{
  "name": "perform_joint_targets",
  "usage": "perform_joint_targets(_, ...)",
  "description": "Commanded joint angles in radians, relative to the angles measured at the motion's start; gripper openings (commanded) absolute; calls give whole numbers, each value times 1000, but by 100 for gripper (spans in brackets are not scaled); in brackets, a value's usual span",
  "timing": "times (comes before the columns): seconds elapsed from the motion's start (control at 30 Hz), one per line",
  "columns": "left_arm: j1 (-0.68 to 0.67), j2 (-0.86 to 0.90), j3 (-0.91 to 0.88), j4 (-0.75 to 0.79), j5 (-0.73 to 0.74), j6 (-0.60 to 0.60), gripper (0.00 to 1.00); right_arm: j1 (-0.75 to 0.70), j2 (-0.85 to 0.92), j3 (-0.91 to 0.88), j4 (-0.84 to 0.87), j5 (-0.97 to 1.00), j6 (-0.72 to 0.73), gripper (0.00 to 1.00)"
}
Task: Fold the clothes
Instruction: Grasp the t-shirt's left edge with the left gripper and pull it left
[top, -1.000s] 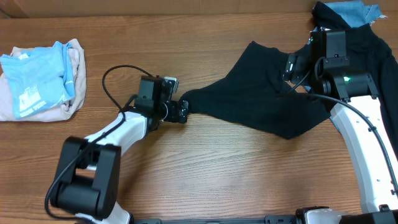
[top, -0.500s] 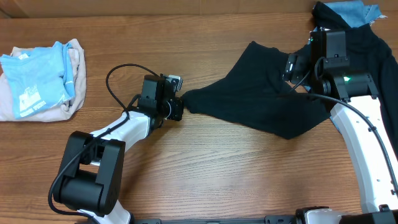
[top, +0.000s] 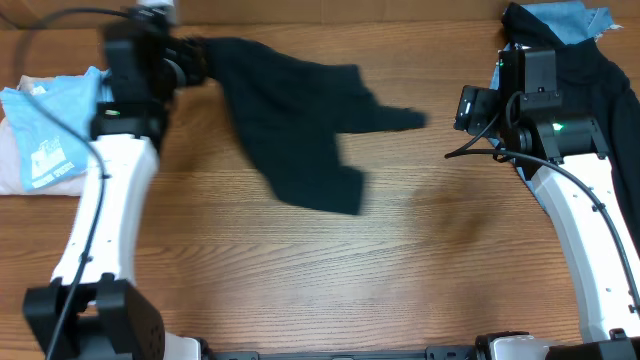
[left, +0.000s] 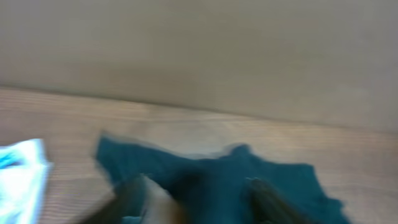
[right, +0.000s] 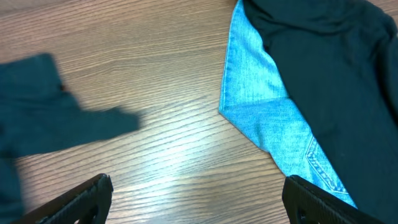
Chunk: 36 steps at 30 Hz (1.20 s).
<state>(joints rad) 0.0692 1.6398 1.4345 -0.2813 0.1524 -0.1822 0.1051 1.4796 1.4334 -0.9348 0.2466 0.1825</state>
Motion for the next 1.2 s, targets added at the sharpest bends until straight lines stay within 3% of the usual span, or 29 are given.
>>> perform_joint_targets(0.0,4,10,10,-119,24,-50,100,-3,-14,21,5,-6,5,91)
perform_joint_targets(0.23,-34,42,3,-554,24,-50,100,-3,-13,21,5,-6,5,91)
perform_joint_targets(0.5,-105,107,-80,-765,20,-88,100,-3,-13,21,3,-6,4,91)
perform_joint_targets(0.63,-93,114,-180,-740,16,-171,99,-3,-13,21,1,-6,5,92)
perform_joint_targets(0.83,-82,114,-327,-546,2,-264,97,-3,-13,21,1,-6,5,92)
perform_joint_targets(1.17,-99,140,-459,-302,9,-395,82,-3,-13,21,-5,-6,5,92)
